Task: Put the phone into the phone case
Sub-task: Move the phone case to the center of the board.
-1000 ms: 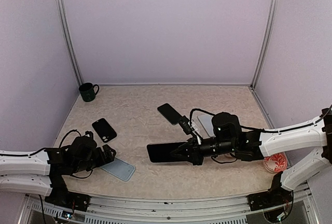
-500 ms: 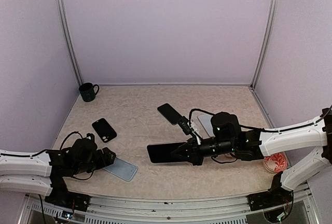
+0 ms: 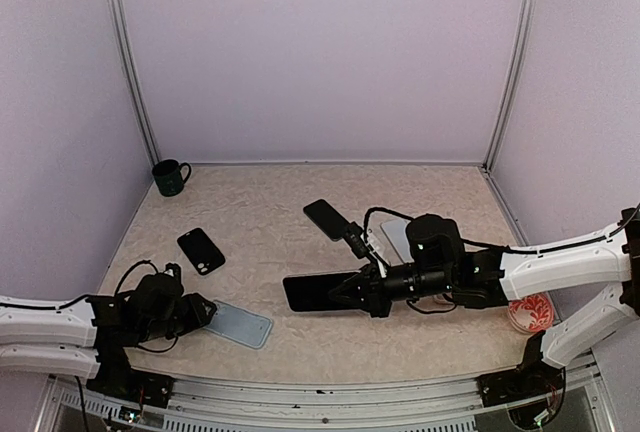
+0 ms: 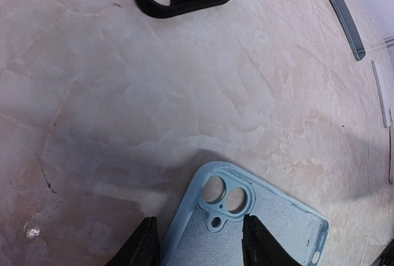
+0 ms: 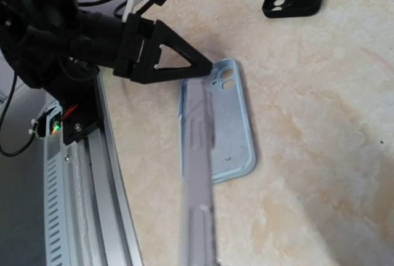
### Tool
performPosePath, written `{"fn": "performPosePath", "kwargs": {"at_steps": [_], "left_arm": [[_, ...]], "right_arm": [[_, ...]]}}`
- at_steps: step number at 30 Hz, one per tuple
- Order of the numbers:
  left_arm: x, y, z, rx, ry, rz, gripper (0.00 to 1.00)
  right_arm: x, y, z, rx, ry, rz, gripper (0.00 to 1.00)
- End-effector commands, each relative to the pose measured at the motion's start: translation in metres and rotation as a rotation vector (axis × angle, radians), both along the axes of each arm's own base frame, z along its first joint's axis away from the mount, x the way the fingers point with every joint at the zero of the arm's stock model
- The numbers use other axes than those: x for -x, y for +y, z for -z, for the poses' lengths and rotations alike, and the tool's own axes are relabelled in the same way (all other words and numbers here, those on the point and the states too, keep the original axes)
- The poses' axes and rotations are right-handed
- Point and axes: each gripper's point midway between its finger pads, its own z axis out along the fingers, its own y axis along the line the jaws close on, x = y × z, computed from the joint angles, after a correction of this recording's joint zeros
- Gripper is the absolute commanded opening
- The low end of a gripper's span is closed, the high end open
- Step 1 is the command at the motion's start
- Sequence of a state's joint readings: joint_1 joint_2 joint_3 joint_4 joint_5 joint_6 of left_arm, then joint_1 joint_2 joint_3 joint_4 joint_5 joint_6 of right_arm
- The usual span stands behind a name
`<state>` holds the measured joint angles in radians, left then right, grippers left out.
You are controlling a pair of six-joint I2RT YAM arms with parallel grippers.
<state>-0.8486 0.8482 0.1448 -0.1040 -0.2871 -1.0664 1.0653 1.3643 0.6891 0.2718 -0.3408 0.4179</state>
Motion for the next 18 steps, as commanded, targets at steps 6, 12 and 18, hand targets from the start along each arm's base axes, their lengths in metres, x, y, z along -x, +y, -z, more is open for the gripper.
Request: {"fn": "performPosePath", "kwargs": {"at_steps": [6, 12, 18], "left_arm": [[0.019, 0.001, 0.021, -0.015, 0.081, 0.028, 0.31], [0.019, 0.0, 0.023, -0.017, 0.087, 0.02, 0.17], [0.019, -0.005, 0.023, -0.024, 0.092, 0.028, 0.1]], "right_arm": [[-0.004, 0.006, -0.032, -0.052, -0.039, 0.016, 0.0], [-0.003, 0.005, -0.04, -0.073, -0.055, 0.016, 0.0], [-0.003, 0.003, -0.04, -0.074, -0.064, 0.016, 0.0]]}}
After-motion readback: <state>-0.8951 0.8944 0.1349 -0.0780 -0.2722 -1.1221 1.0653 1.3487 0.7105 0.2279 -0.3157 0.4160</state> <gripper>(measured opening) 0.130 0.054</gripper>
